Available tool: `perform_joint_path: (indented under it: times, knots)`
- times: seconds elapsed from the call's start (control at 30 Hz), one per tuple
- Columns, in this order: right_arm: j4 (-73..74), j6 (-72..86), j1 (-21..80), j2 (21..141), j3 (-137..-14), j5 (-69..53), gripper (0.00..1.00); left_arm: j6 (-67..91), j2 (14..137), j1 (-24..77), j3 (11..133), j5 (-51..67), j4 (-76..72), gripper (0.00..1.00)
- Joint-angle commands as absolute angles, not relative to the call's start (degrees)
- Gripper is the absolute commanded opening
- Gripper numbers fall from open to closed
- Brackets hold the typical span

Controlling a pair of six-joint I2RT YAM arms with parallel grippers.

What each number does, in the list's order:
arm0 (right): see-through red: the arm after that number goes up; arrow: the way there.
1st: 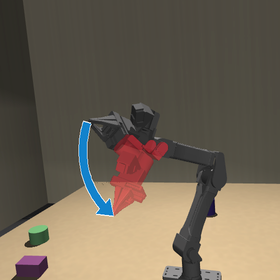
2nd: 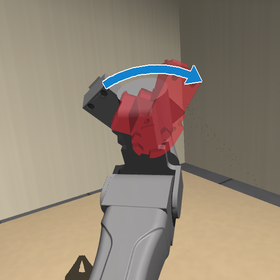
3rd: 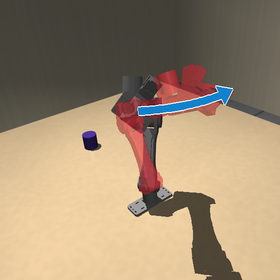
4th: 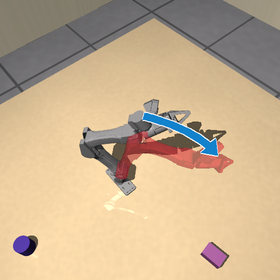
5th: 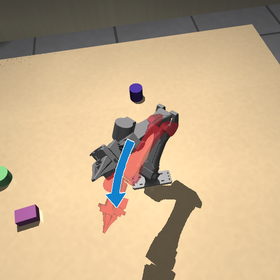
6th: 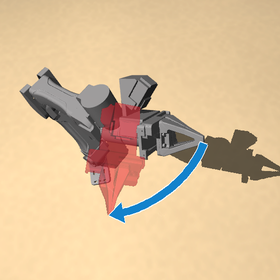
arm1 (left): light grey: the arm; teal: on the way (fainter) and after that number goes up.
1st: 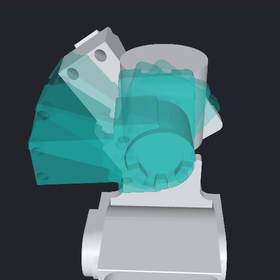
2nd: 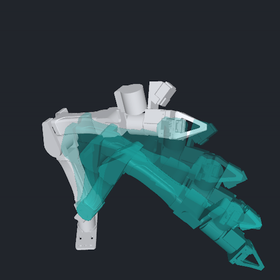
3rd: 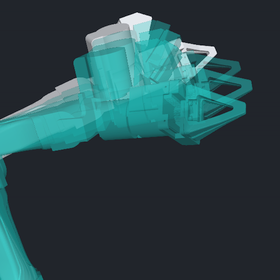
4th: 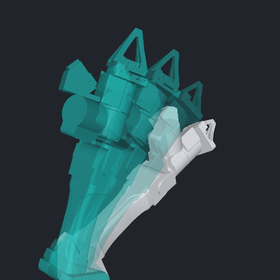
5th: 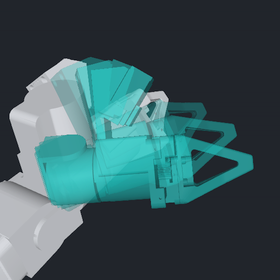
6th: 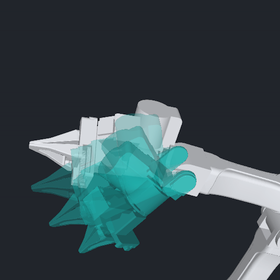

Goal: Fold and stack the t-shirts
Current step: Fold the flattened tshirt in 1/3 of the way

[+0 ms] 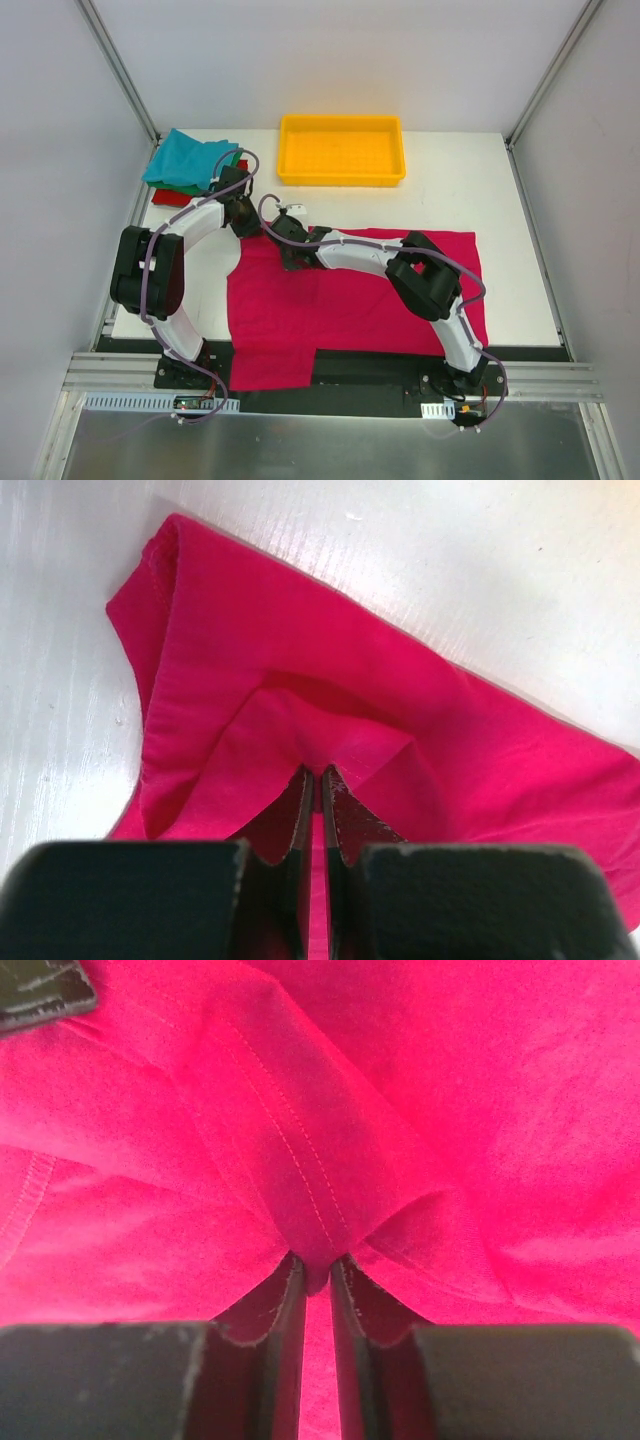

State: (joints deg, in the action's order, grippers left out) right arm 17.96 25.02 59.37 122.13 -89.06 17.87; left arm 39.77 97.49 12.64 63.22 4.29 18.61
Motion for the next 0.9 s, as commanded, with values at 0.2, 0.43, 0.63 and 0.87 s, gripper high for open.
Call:
perform_joint_path:
  times: [0.2,0.43,0.63,0.87]
  knots:
    - [25.5,18.6,60.8,118.0,-93.8,19.8,0.03,39.0,89.0,11.8,59.9,3.8,18.5,0.00]
    - [24.3,14.8,61.3,111.7,-87.5,15.7,0.01,41.9,78.2,11.9,51.1,2.8,18.3,0.00]
    - [23.4,9.7,61.2,107.8,-84.4,6.0,0.01,45.9,68.1,12.0,42.4,5.0,18.3,0.00]
    - [25.0,8.5,61.5,104.4,-79.3,-2.4,0.01,48.5,54.9,12.8,31.8,5.9,18.9,0.00]
